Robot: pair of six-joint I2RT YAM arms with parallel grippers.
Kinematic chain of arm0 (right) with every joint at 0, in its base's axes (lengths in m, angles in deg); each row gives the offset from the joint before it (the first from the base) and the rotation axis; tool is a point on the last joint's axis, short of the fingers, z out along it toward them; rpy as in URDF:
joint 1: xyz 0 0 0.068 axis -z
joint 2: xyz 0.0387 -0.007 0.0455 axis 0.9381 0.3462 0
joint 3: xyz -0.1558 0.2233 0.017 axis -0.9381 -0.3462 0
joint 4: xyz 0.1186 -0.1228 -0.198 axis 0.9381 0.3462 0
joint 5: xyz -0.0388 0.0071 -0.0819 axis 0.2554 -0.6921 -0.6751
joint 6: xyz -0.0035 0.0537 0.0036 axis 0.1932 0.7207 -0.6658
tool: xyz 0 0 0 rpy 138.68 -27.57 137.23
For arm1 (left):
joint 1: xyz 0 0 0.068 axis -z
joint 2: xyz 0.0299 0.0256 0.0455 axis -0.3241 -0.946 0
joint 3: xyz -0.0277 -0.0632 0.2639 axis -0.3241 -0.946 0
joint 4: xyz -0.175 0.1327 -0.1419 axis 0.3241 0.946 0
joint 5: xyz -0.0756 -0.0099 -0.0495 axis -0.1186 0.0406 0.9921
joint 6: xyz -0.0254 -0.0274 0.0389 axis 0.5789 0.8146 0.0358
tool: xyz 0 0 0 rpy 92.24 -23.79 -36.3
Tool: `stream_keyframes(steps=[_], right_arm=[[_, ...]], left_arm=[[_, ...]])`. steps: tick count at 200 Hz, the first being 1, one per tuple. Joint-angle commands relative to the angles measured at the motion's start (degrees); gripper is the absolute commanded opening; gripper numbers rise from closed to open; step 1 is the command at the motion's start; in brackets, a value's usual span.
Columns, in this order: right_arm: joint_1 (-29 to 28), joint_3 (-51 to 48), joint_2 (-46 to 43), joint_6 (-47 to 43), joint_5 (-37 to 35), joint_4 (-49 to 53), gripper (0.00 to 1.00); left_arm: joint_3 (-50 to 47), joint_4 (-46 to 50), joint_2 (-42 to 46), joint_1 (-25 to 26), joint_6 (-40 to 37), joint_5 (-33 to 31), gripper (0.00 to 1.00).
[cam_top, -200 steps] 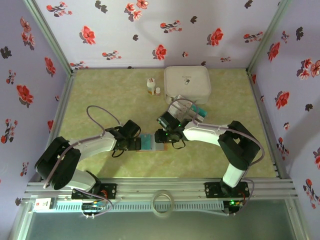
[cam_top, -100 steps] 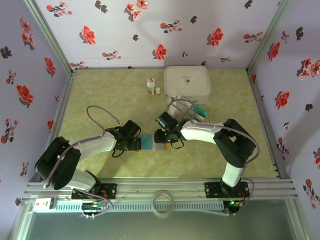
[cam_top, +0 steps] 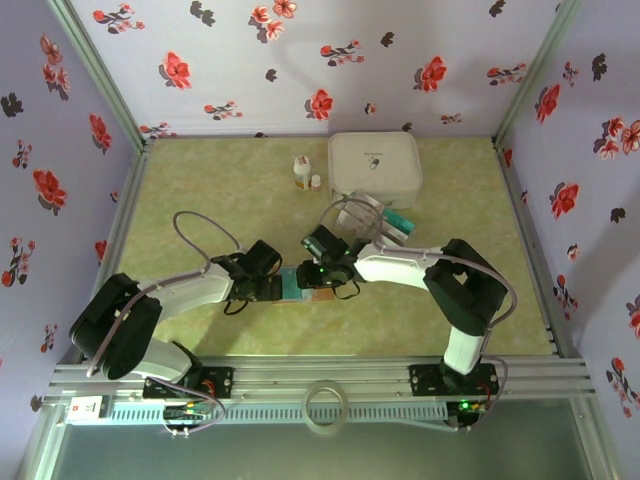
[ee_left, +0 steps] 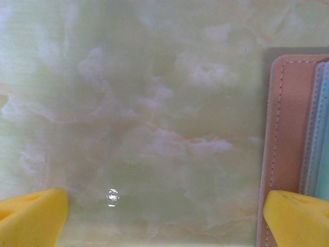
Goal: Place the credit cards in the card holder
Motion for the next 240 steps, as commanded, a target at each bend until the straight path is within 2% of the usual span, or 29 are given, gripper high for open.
stream_keyframes(steps=[1, 43, 92, 131, 240], right_arm=[[-0.6, 1.9, 0.2, 1.8, 1.2, -0.2, 0.47], [-1.8, 5.1, 1.5, 2.7, 2.4, 0.1, 0.47], [-4.5, 12.6, 9.1, 3.7, 2.8, 0.3, 0.48], [-5.5, 16.0, 14.2, 4.4, 2.7, 0.1, 0.48], [-3.5, 12.7, 2.2, 0.1, -1.6, 4.7, 0.49]], left_arm=[[-0.6, 0.3, -2.0, 0.8, 0.6, -0.9, 1.00], [-1.3, 3.5, 4.2, -1.5, 1.5, -3.1, 1.00], [-5.9, 6.7, 16.3, -6.1, 3.3, -3.2, 1.00], [-7.9, 8.2, 20.4, -7.1, 3.9, -3.1, 1.00], [-5.6, 5.1, 17.0, -6.9, 1.1, 0.7, 1.00]])
